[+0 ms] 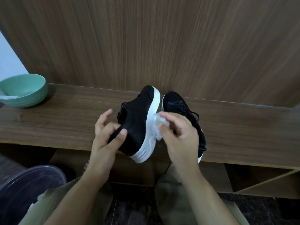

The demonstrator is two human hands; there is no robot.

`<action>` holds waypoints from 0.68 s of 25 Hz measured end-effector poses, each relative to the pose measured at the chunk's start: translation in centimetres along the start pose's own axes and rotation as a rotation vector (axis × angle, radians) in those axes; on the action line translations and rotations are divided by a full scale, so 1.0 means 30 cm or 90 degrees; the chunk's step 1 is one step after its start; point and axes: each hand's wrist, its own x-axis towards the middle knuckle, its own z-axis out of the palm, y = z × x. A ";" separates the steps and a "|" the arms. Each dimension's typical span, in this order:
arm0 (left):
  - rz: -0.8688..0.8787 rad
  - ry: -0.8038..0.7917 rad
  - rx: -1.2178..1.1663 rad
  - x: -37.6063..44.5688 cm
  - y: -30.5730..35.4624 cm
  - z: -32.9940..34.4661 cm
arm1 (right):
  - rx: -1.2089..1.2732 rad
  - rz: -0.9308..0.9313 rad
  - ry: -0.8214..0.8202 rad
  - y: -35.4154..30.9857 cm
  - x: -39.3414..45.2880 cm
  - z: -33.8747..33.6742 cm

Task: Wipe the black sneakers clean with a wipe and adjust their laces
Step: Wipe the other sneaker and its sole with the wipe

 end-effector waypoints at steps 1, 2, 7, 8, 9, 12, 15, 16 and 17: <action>-0.033 0.008 -0.042 -0.011 -0.002 -0.013 | -0.043 -0.058 -0.029 -0.007 -0.022 0.011; -0.053 0.009 -0.055 -0.021 -0.007 -0.022 | -0.089 -0.119 -0.056 -0.007 -0.045 0.029; -0.067 -0.002 0.047 -0.020 -0.034 -0.041 | -0.315 -0.337 -0.154 0.037 -0.067 0.154; -0.067 -0.002 0.055 -0.015 -0.033 -0.043 | -0.335 -0.330 -0.152 0.048 -0.034 0.163; -0.070 -0.001 0.059 -0.010 -0.032 -0.044 | -0.346 -0.306 -0.129 0.067 0.012 0.167; -0.090 0.014 0.068 -0.008 -0.040 -0.041 | -0.360 -0.180 -0.014 0.113 0.108 0.152; -0.114 0.082 0.026 -0.001 -0.034 -0.048 | -0.361 -0.196 -0.071 0.078 0.013 0.170; -0.126 0.113 0.018 0.006 -0.029 -0.051 | -0.385 -0.238 -0.118 0.056 -0.042 0.179; -0.129 0.139 0.031 0.013 -0.026 -0.055 | -0.403 -0.280 -0.171 0.045 -0.090 0.183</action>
